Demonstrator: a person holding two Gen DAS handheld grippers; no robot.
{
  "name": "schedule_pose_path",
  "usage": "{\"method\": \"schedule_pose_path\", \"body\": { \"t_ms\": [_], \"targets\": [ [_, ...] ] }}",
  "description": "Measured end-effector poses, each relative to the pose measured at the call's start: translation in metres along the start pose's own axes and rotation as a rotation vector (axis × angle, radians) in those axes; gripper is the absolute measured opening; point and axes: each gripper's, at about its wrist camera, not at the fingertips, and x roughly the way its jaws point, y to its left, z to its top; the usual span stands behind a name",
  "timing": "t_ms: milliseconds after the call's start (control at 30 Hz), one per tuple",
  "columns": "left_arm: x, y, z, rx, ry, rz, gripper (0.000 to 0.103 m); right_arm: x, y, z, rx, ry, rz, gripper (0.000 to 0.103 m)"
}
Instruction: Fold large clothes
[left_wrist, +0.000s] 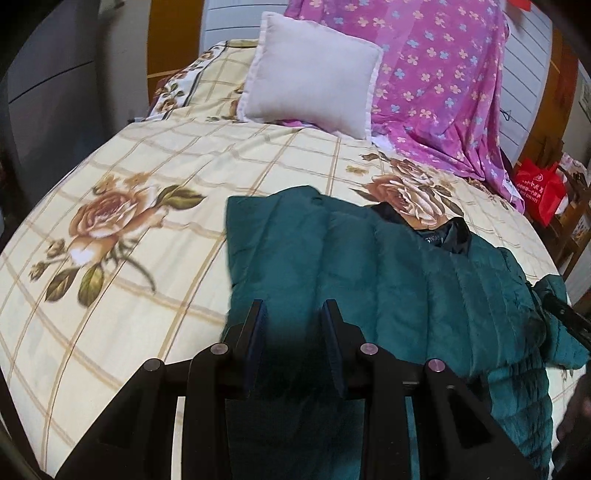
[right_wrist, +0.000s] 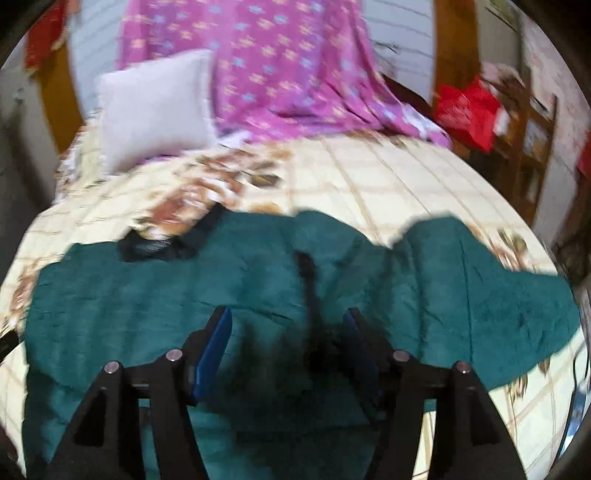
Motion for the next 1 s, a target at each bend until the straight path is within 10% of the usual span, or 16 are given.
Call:
{"method": "schedule_pose_path", "body": {
  "t_ms": [200, 433, 1000],
  "targets": [
    [0.029, -0.019, 0.01, 0.029, -0.005, 0.02, 0.013, 0.034, 0.048, 0.002, -0.109, 0.046, 0.112, 0.066],
    [0.059, -0.025, 0.008, 0.052, 0.04, 0.012, 0.013, 0.087, 0.038, -0.014, -0.068, 0.103, 0.043, 0.067],
    [0.063, -0.026, -0.003, 0.071, 0.01, 0.011, 0.015, 0.058, 0.027, -0.04, -0.101, 0.138, 0.034, 0.071]
  ]
}}
